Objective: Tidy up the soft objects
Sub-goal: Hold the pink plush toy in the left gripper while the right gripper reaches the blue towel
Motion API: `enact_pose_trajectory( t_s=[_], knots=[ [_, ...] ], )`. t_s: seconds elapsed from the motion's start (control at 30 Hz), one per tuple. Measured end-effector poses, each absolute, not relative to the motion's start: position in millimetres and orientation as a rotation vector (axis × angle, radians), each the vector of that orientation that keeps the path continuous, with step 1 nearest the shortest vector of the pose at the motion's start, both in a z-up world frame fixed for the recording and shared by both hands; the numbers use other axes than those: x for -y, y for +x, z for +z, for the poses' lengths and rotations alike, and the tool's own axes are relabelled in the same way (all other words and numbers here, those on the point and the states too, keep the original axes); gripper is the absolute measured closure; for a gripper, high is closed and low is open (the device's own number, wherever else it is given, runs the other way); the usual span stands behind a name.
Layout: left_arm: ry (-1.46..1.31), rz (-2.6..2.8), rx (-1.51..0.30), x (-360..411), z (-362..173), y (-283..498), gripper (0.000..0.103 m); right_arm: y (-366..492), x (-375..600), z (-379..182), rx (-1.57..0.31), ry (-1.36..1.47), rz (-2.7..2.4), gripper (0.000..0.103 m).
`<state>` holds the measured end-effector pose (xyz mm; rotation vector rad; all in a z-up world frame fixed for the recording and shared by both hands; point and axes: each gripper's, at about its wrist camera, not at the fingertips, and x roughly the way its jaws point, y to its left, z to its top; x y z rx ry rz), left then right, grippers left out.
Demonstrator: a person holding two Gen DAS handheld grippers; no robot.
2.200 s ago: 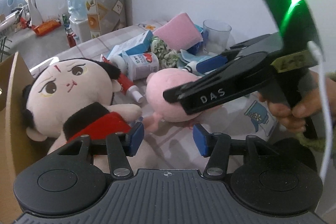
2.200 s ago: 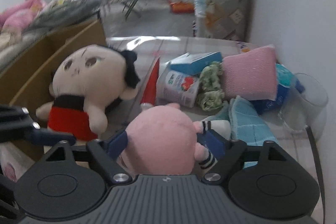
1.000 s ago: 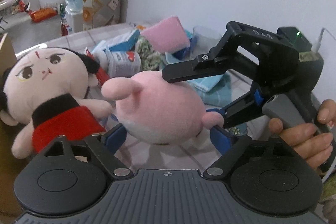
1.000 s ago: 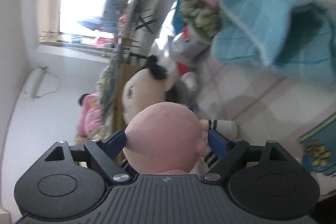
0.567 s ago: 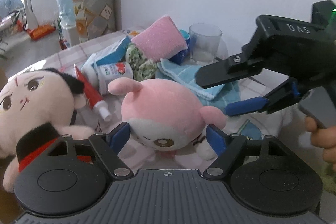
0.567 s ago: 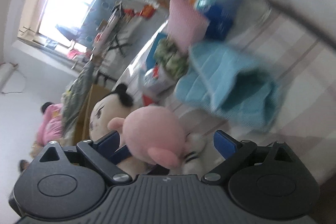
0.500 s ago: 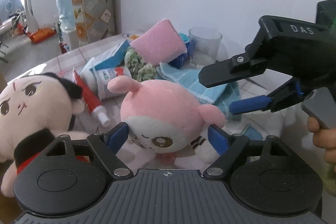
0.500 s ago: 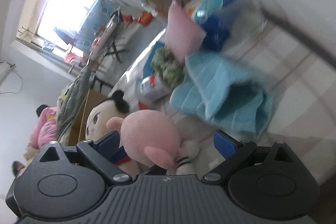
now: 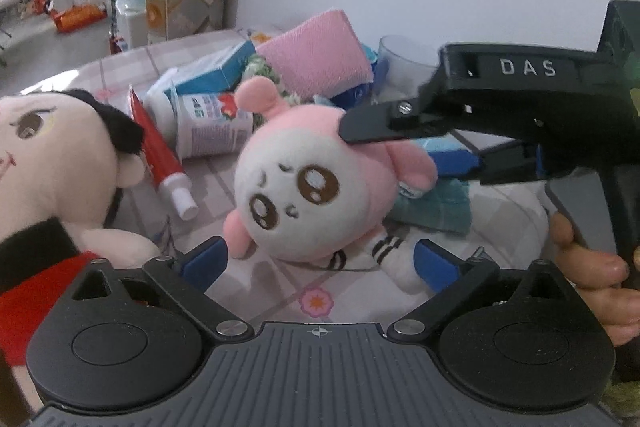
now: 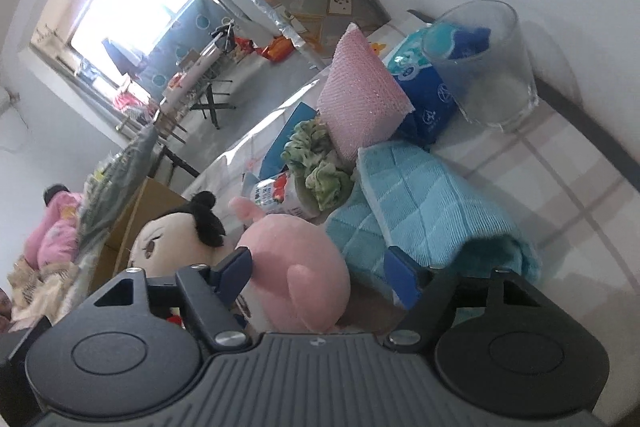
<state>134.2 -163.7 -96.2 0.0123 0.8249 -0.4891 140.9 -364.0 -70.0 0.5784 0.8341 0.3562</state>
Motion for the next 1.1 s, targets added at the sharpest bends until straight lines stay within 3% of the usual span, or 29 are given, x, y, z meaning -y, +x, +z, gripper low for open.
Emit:
enact_pose_trajectory(
  t_s=[0.07,0.2,0.9,1.03,1.1],
  knots=[
    [-0.003,-0.500,-0.838,166,-100,139,0.005,144,362,-68,-0.834,0.561,0.366,0.062],
    [-0.036,-0.529,-0.842,170,-102,142,0.008,146,359,-60,-0.837,0.564,0.410,0.087],
    [-0.008,-0.527,-0.807,149,-64,91,0.008,110,392,-99,-0.976,0.944,0.513,0.090],
    [0.044,-0.501,-0.834,150,-74,87,0.006,103,397,-98,-0.961,0.890,0.446,0.087],
    [0.020,-0.502,-0.854,145,-76,86,0.003,98,397,-87,-0.927,0.806,0.388,0.080]
  ],
)
